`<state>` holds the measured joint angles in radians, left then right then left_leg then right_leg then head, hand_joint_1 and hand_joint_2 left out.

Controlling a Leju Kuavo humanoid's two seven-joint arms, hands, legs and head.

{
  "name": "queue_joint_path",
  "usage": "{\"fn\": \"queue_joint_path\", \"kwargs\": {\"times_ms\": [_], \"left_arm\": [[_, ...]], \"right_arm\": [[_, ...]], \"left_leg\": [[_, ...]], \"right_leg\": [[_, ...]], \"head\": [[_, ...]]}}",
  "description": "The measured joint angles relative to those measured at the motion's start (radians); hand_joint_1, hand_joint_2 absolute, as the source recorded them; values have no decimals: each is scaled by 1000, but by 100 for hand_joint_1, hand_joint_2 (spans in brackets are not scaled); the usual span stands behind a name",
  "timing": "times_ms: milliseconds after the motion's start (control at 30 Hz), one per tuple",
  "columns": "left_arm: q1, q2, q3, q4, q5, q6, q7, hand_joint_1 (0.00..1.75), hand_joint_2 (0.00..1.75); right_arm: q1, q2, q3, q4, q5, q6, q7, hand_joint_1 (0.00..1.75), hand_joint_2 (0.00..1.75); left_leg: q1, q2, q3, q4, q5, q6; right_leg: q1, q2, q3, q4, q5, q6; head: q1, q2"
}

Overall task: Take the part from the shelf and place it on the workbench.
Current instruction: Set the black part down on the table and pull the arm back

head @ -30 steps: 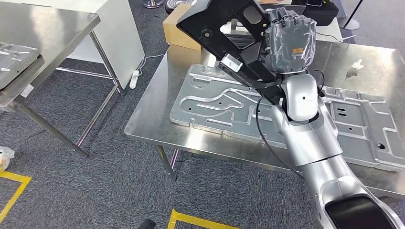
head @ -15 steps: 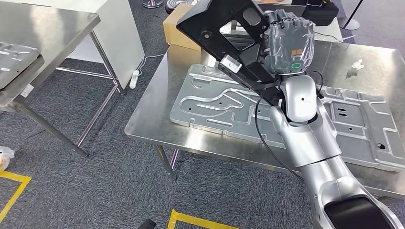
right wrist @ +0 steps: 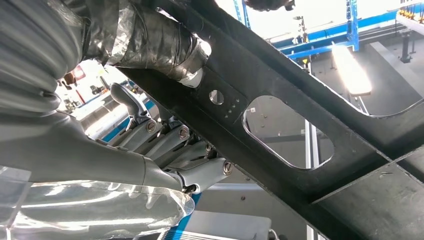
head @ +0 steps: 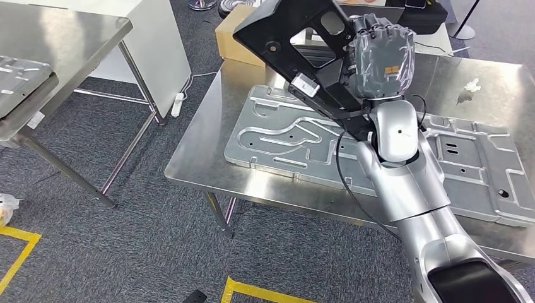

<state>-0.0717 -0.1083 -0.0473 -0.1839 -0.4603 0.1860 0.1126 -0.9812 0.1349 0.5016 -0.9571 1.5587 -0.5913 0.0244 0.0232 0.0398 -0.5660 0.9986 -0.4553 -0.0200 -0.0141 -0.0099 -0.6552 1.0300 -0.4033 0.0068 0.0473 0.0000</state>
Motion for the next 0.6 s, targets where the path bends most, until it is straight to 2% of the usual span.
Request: {"fn": "queue_joint_path", "kwargs": {"times_ms": [100,167,233,267,333,367,400,433,467,500,533,567,600], "left_arm": [[0,0,0,0,-1,1,0,0,175],[0,1,0,0,-2,1,0,0,175],[-1,1,0,0,-3,1,-1,0,175],[-2,0,0,0,-4,1,-2,0,175],[-5,0,0,0,-4,1,-3,0,175],[-6,0,0,0,-5,1,-4,0,175],[-5,0,0,0,-5,0,-5,0,175],[-4,0,0,0,-6,0,-5,0,175],[-3,-1,0,0,-7,-1,-6,0,175],[-2,-1,0,0,-8,-1,-6,0,175],[-2,1,0,0,-9,-1,-6,0,175],[-3,2,0,0,-9,-1,-6,0,175],[-4,4,0,0,-9,-1,-6,0,175]], "right_arm": [[2,1,0,0,0,0,0,175,175],[4,5,0,-1,-1,0,0,175,175],[4,9,0,-2,-3,2,0,175,175],[4,9,0,-3,-4,2,-1,175,175],[6,8,0,-3,-5,3,-1,175,175],[10,7,0,-3,-5,4,-2,175,175],[15,7,0,-3,-6,4,-2,175,175],[18,6,0,-3,-7,4,-3,175,175],[20,6,0,-3,-8,5,-4,175,175],[20,6,0,-3,-9,5,-5,175,175],[20,4,0,-3,-10,5,-5,175,175],[21,6,0,-4,-11,5,-6,175,175],[23,6,0,-6,-12,5,-7,175,175]], "left_leg": [[-1,0,-1,2,-1,1],[3,0,8,-17,6,15],[10,4,36,-57,23,28],[16,6,49,-74,31,30],[21,8,59,-82,32,28],[25,8,60,-80,29,24],[30,7,62,-76,23,18],[38,6,63,-69,16,9],[48,5,64,-58,6,-3],[58,4,64,-44,-7,-18],[63,4,60,-28,-21,-33],[65,3,56,-15,-32,-46],[65,3,55,-8,-40,-55]], "right_leg": [[-3,0,1,-3,2,2],[-6,-1,10,-18,7,9],[-6,1,14,-15,1,16],[-7,4,1,17,-16,20],[-15,8,-58,136,-67,31],[-20,8,-88,190,-83,38],[-27,8,-106,216,-81,46],[-34,7,-104,202,-60,55],[-42,4,-84,153,-24,66],[-47,2,-59,97,-1,78],[-49,1,-37,53,12,85],[-48,3,-26,32,11,78],[-44,7,-26,33,-3,65]], "head": [[0,0],[0,0],[2,0],[3,0],[3,0],[3,0],[3,0],[3,0],[3,0],[3,0],[5,0],[5,0],[2,0]]}}
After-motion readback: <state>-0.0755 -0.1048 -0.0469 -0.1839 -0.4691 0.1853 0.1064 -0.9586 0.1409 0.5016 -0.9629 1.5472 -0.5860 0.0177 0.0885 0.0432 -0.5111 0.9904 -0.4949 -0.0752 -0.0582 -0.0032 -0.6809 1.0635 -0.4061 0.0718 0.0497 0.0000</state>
